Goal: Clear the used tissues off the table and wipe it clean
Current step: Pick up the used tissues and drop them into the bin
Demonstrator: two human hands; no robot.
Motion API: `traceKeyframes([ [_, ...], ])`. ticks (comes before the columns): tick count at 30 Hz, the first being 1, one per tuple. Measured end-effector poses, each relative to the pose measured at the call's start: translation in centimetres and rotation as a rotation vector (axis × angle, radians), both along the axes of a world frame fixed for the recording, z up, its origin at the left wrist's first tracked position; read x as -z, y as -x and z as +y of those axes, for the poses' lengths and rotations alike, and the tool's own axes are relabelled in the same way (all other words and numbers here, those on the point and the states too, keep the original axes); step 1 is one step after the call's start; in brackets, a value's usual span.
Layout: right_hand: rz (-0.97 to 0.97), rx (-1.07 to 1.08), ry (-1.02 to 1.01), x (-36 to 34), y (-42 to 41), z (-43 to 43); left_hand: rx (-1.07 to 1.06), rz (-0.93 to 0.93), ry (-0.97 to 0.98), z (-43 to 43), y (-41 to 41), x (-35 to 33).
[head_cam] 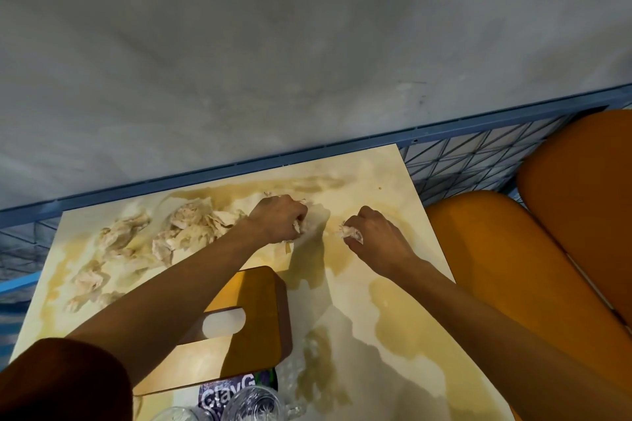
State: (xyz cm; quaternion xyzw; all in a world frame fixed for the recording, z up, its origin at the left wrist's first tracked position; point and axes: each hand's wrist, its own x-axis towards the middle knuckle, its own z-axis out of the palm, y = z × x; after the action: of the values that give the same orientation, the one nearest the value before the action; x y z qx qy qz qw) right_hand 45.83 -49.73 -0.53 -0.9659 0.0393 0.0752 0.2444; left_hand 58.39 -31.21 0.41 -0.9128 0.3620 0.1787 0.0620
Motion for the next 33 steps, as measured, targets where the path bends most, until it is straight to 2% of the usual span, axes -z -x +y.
traceKeyframes([
  [6, -0.015, 0.071, -0.052, -1.2, 0.4, 0.0, -0.076, 0.029, 0.173, -0.2, 0.5, -2.6],
  [10, -0.053, 0.146, -0.109, -3.4, 1.2, 0.4, -0.111, 0.000, 0.278, -0.1, 1.8, -5.7],
  [16, -0.107, 0.176, -0.164, -7.9, 4.7, 1.6, -0.196, 0.050, 0.472, 1.1, 5.7, -11.5],
  [26, -0.169, 0.295, -0.178, -16.2, 16.5, 3.0, -0.139, 0.116, 0.742, 2.4, 18.6, -17.7],
  [33, -0.157, 0.417, -0.164, -18.1, 28.6, 2.7, -0.092, 0.315, 0.899, 0.6, 29.5, -18.5],
])
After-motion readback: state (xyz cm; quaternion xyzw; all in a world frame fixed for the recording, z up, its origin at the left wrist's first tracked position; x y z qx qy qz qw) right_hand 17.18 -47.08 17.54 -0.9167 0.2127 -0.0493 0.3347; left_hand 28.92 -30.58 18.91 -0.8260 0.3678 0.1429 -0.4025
